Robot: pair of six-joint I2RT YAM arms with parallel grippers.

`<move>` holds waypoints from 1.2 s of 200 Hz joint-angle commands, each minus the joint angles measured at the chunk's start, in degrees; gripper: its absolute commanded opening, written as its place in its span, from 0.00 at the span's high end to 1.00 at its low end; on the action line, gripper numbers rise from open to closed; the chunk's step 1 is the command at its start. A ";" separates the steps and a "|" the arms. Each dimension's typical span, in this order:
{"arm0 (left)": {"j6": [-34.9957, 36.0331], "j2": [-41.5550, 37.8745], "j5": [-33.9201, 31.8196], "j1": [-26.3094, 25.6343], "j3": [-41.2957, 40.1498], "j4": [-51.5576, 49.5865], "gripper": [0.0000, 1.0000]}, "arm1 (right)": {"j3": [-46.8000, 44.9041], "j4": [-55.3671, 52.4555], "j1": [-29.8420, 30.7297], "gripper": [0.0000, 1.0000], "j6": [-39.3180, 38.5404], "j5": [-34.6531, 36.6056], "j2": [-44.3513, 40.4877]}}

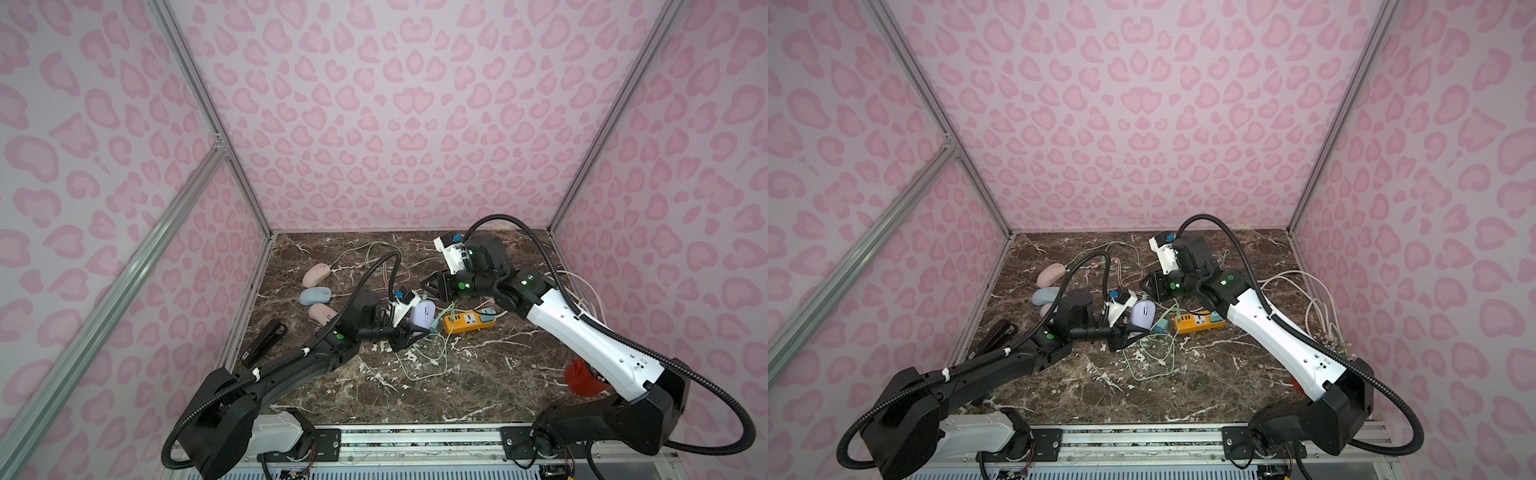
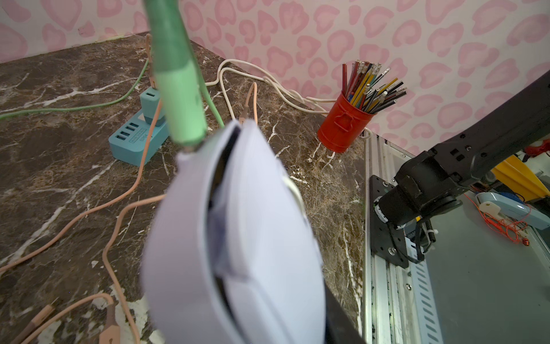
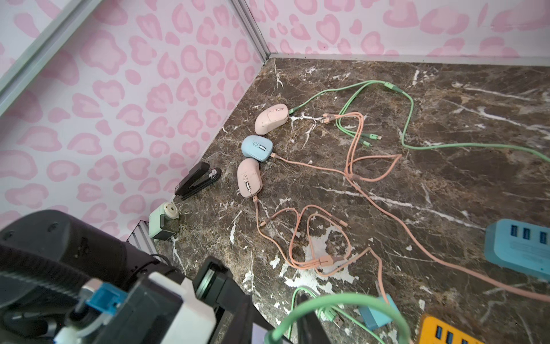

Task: Unplug the wireless mouse
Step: Remove the power cord from the mouse, then place the power cord at the center of the board.

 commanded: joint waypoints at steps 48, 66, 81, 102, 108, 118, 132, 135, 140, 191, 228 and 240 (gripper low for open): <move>-0.70 -1.47 0.13 -0.07 -2.78 1.20 0.98 | 4.83 0.72 -2.13 1.00 -2.00 1.13 1.31; -1.49 -2.61 -0.74 -0.14 -4.72 0.64 0.98 | 7.40 -0.06 -3.55 1.00 -2.58 1.33 1.58; -2.33 -3.80 -1.29 -0.24 -6.88 0.54 0.98 | 8.97 -0.10 -3.88 1.00 -2.83 1.28 1.88; -2.80 -5.61 -2.38 -0.33 -9.71 0.20 0.98 | 9.91 0.02 -3.86 1.00 -3.19 -0.06 2.98; -2.78 -6.15 -2.77 -0.33 -10.13 -0.23 0.98 | 9.92 0.11 -3.86 1.00 -3.28 -0.48 3.24; -2.91 -6.96 -3.44 -0.33 -10.65 -1.18 0.98 | 9.60 0.48 -3.77 1.00 -3.24 -0.79 3.46; -3.28 -7.70 -4.47 -0.33 -11.18 -2.38 0.98 | 8.73 1.51 -3.77 1.00 -2.91 -1.02 3.28; -3.36 -7.80 -4.65 -0.33 -11.27 -2.56 0.98 | 8.56 1.70 -3.67 1.00 -2.79 -1.04 3.30; -3.66 -7.95 -4.81 -0.33 -11.56 -2.72 0.98 | 8.29 1.98 -3.63 1.00 -2.69 -1.08 3.21; -18.67 -13.99 -16.59 -0.33 -13.66 -11.60 0.98 | 5.82 3.94 -0.01 1.00 -1.84 -2.18 4.47; -30.96 -25.05 -25.02 0.05 -17.25 -27.05 0.98 | 1.40 6.93 4.72 1.00 0.46 -2.89 5.68; -34.12 -28.30 -24.67 0.27 -18.67 -29.39 0.98 | -0.86 7.42 6.62 1.00 1.31 -2.29 5.03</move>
